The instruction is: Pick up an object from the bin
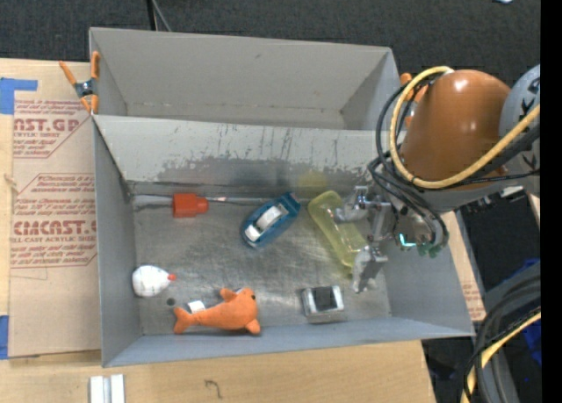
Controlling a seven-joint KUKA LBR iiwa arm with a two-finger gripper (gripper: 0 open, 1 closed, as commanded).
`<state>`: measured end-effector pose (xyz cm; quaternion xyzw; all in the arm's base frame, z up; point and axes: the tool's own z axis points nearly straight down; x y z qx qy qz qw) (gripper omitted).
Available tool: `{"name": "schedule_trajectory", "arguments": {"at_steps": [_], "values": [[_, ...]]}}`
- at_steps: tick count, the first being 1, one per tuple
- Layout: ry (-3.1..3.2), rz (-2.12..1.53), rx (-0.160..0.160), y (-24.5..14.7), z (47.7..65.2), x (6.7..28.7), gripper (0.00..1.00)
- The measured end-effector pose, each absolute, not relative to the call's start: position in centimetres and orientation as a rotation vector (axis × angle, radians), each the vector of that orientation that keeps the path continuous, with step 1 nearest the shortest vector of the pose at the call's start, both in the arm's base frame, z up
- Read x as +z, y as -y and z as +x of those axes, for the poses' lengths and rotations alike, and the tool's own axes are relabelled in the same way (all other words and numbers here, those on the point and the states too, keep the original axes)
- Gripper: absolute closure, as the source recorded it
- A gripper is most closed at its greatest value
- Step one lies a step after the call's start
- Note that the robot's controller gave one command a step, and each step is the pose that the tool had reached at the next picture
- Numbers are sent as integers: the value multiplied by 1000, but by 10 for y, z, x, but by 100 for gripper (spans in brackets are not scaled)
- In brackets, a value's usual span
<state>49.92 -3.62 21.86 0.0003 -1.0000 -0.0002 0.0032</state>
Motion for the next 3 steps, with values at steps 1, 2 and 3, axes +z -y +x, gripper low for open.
{"name": "schedule_trajectory", "arguments": {"at_steps": [1,2,3], "values": [[3143,2,0,36,501,222,0],[3150,46,2,17,496,179,0],[3105,468,-2,52,487,71,100]]}}
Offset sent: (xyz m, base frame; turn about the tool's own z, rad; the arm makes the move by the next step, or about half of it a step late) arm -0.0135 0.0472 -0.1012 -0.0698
